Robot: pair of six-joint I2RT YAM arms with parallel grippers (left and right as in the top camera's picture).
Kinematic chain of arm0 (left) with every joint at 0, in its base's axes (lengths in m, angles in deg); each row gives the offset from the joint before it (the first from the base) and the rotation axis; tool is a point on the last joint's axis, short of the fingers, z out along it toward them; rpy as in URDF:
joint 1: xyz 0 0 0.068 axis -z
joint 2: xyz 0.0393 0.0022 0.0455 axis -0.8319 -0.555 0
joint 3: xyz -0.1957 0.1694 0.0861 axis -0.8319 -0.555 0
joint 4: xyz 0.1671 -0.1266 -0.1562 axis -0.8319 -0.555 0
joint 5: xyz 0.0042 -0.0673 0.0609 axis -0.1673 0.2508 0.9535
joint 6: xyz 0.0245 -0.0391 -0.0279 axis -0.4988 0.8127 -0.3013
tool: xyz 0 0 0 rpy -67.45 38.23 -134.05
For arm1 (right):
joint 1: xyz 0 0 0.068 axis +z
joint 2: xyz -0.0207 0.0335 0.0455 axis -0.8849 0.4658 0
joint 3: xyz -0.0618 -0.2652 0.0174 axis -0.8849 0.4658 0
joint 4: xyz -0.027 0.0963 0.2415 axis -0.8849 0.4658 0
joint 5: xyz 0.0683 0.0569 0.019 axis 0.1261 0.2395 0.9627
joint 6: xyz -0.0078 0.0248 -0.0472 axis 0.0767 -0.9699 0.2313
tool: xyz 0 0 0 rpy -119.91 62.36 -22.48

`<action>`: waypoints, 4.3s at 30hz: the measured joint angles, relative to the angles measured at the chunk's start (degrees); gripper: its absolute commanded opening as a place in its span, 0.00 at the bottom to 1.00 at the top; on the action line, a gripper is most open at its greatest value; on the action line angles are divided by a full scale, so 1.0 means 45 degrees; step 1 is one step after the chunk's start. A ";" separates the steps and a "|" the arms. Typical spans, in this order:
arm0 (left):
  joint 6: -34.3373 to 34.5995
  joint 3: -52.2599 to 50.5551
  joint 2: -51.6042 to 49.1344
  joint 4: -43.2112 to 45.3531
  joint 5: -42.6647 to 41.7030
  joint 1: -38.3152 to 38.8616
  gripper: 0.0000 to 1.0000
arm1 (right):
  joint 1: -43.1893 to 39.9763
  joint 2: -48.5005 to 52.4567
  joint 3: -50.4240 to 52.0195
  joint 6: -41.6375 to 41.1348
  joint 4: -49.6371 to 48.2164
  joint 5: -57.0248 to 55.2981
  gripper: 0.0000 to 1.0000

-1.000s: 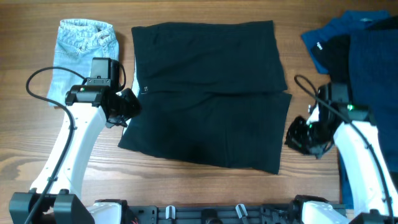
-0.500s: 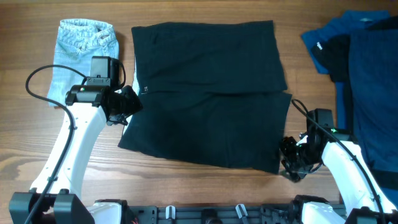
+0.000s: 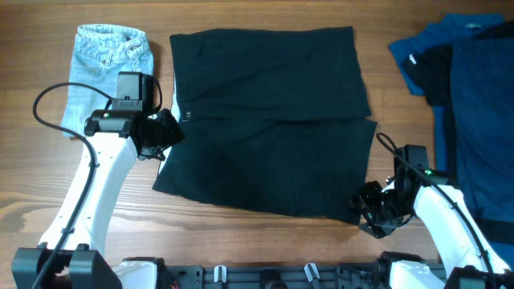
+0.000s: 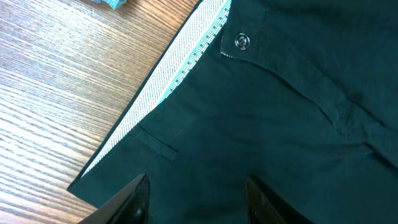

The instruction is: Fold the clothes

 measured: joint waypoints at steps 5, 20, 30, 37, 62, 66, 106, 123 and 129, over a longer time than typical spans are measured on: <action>-0.0005 0.0000 0.0000 -0.0005 0.0000 0.0000 0.50 | 0.0000 0.0000 0.0787 -0.0253 -0.1185 0.0248 0.60; -0.0005 0.0000 0.0000 -0.0199 -0.0005 0.0000 0.51 | 0.0000 -0.0073 0.1185 -0.0495 -0.2293 0.0529 0.05; 0.0000 -0.0034 0.0000 -0.2652 0.0000 0.0000 0.46 | 0.0000 -0.0073 0.1185 -0.0209 -0.2487 0.0529 0.04; 0.1180 -0.0942 0.0000 -0.2749 0.0257 0.0000 0.50 | 0.0000 -0.0073 0.1185 -0.0024 -0.2511 0.0529 0.04; 0.5382 -0.4537 -0.0073 0.1064 0.1399 -0.0151 0.65 | 0.0000 -0.0073 0.1195 0.0695 -0.2885 0.0529 0.05; 0.5518 -0.4867 -0.0073 0.1749 0.1399 -0.0151 0.67 | 0.0000 -0.0073 0.1195 0.0743 -0.2914 0.0529 0.05; 0.2977 -0.3400 0.0923 -0.1035 -0.0272 0.0534 0.04 | 0.0000 -0.0058 -0.3876 0.3667 0.1331 -0.1175 0.04; 0.2973 -0.3152 0.3871 -0.5008 -0.0500 0.0602 0.04 | 0.0000 -0.0058 -0.7412 0.4906 0.3895 -0.1404 0.04; 0.2973 -0.1355 0.3871 -0.5333 -0.0549 0.0617 0.04 | 0.0000 0.0437 -0.8947 0.5047 0.4352 -0.1807 0.04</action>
